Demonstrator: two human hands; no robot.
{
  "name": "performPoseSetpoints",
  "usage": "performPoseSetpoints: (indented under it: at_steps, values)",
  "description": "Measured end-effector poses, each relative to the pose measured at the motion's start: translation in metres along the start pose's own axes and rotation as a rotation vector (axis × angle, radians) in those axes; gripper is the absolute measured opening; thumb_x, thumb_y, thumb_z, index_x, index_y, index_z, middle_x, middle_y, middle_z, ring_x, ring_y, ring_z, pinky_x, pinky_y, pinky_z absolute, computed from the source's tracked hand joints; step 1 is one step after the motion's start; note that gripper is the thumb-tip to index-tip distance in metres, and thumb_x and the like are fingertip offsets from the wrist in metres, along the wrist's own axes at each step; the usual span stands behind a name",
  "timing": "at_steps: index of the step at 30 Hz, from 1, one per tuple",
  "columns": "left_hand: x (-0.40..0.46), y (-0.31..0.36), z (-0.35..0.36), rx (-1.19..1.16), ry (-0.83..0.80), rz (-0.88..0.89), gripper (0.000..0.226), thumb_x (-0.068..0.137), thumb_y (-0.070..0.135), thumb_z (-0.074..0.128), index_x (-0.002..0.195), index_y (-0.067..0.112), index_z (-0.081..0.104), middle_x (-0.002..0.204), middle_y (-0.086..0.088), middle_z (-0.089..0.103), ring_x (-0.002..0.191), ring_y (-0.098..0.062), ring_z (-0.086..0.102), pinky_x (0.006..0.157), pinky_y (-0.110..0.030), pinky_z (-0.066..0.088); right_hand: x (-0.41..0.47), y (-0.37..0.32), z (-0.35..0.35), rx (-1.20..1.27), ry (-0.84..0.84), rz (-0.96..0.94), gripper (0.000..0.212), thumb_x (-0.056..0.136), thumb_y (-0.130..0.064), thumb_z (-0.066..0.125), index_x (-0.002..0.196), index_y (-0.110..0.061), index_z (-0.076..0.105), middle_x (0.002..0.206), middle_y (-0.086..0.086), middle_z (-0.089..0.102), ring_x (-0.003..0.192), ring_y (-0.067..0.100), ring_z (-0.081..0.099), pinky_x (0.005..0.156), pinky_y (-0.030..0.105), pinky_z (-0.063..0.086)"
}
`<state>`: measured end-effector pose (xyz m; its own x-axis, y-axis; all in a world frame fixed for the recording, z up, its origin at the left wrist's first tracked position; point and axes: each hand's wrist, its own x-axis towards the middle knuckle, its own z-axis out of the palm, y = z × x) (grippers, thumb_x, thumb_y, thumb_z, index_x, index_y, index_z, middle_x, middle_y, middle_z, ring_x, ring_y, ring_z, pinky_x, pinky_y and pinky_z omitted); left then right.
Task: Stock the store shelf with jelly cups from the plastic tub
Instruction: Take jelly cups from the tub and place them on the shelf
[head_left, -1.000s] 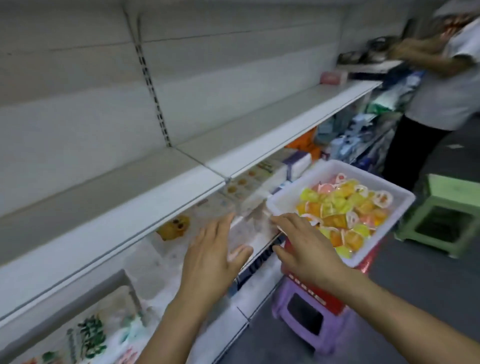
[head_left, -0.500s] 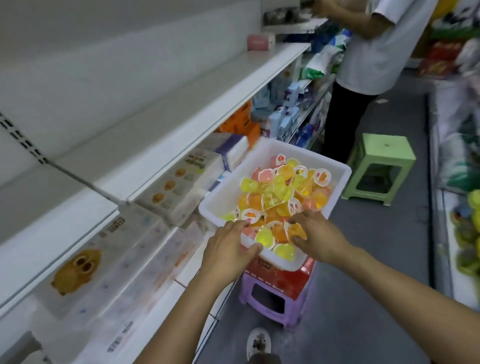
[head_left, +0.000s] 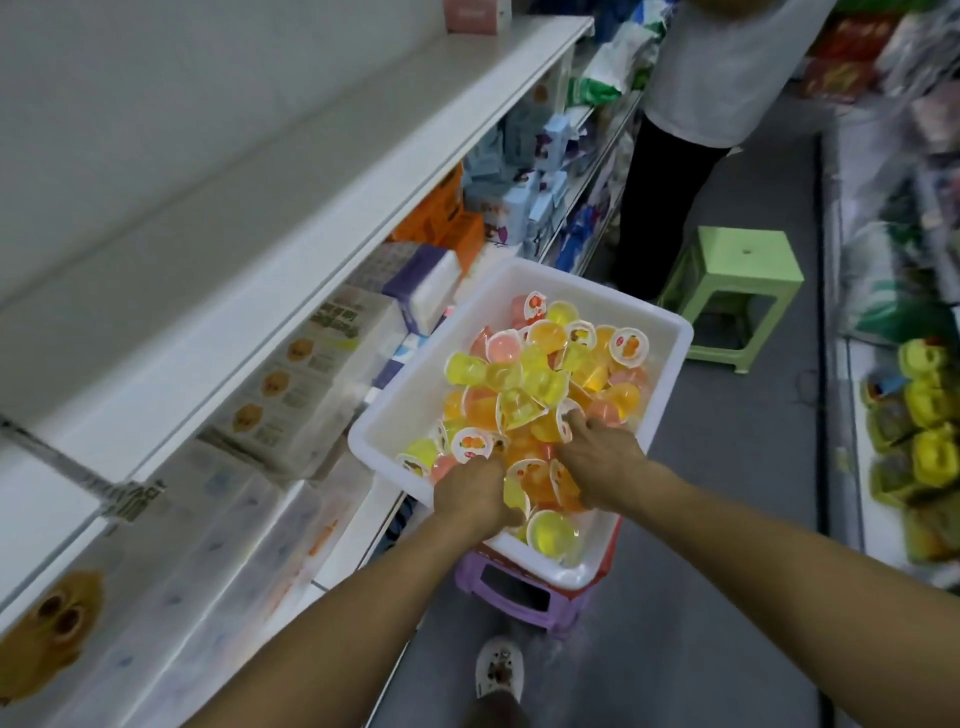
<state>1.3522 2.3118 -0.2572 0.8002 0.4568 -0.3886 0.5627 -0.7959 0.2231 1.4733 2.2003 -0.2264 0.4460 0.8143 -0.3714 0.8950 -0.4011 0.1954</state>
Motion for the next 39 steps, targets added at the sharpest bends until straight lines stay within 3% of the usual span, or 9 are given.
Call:
performPoseSetpoints:
  at_steps: [4,11,17,22,25,28,31,36,39]
  values:
    - [0.002,-0.006,0.000,-0.080,0.013,0.002,0.051,0.073,0.042,0.077,0.113,0.016,0.058,0.112,-0.004,0.063,0.097,-0.024,0.060,0.076,-0.034,0.052,0.002,0.000,0.001,-0.054,-0.012,-0.019,0.043,0.090,-0.035,0.061,0.131,-0.023,0.054,0.130,0.011,0.040,0.110,0.025,0.049,0.074,0.033,0.045]
    - [-0.014,-0.005,-0.001,-0.343,0.200,-0.021,0.051,0.072,0.037,0.078,0.114,0.018,0.055,0.113,0.001,0.058,0.101,-0.019,0.056,0.072,-0.026,0.039,-0.009,-0.002,0.016,0.113,0.119,0.011,0.037,0.085,-0.030,0.065,0.120,-0.019,0.060,0.132,0.009,0.040,0.114,0.025,0.044,0.079,0.036,0.049]
    - [-0.051,0.002,-0.002,-0.718,0.393,-0.145,0.045,0.070,0.029,0.081,0.104,0.015,0.056,0.103,0.004,0.061,0.091,-0.017,0.058,0.077,-0.032,0.048,-0.026,-0.013,0.020,0.203,0.166,-0.086,0.030,0.085,-0.014,0.058,0.114,-0.013,0.049,0.114,0.008,0.056,0.102,0.026,0.048,0.081,0.033,0.041]
    - [-0.075,0.003,-0.003,-0.658,0.337,-0.085,0.043,0.068,0.027,0.080,0.097,0.017,0.050,0.099,0.002,0.058,0.086,-0.016,0.055,0.072,-0.032,0.048,-0.028,-0.014,0.014,0.042,0.086,-0.071,0.047,0.083,-0.016,0.059,0.127,-0.012,0.042,0.121,0.010,0.053,0.112,0.031,0.048,0.094,0.040,0.038]
    - [-0.091,0.003,-0.003,-0.682,0.318,-0.023,0.047,0.069,0.025,0.078,0.105,0.020,0.049,0.103,0.002,0.055,0.089,-0.017,0.054,0.076,-0.031,0.048,-0.033,-0.013,0.014,0.080,0.095,-0.041,0.050,0.084,-0.027,0.062,0.128,-0.015,0.040,0.123,0.009,0.051,0.116,0.032,0.045,0.098,0.049,0.035]
    - [-0.111,0.003,-0.007,-0.875,0.355,-0.033,0.061,0.068,0.030,0.073,0.122,0.040,0.047,0.112,0.002,0.055,0.098,-0.019,0.055,0.084,-0.034,0.049,-0.045,-0.016,0.012,0.297,0.243,0.007,0.045,0.084,-0.038,0.061,0.121,-0.019,0.045,0.119,0.006,0.054,0.108,0.027,0.050,0.091,0.045,0.044]
    - [-0.135,0.004,-0.010,-1.049,0.346,-0.053,0.056,0.063,0.039,0.065,0.114,0.055,0.053,0.117,0.001,0.059,0.101,-0.027,0.063,0.091,-0.045,0.053,-0.064,-0.021,-0.001,0.753,0.362,0.057,0.037,0.084,-0.036,0.065,0.114,-0.017,0.053,0.111,0.000,0.057,0.091,0.020,0.059,0.079,0.040,0.052]
    - [-0.186,-0.002,-0.015,-1.236,0.496,-0.106,0.039,0.078,0.011,0.071,0.109,0.032,0.059,0.103,-0.002,0.059,0.077,-0.019,0.065,0.073,-0.037,0.058,-0.101,-0.053,-0.036,1.460,0.220,0.035,0.019,0.088,-0.014,0.067,0.105,-0.007,0.064,0.102,0.010,0.065,0.084,0.020,0.064,0.068,0.036,0.059]
    - [-0.218,-0.011,-0.024,-1.324,0.625,-0.179,0.036,0.078,0.004,0.071,0.107,0.019,0.056,0.096,-0.003,0.060,0.071,-0.016,0.063,0.065,-0.030,0.056,-0.121,-0.076,-0.055,1.585,0.168,-0.043,0.019,0.087,-0.012,0.068,0.104,-0.004,0.066,0.102,0.013,0.066,0.075,0.017,0.063,0.069,0.038,0.059]
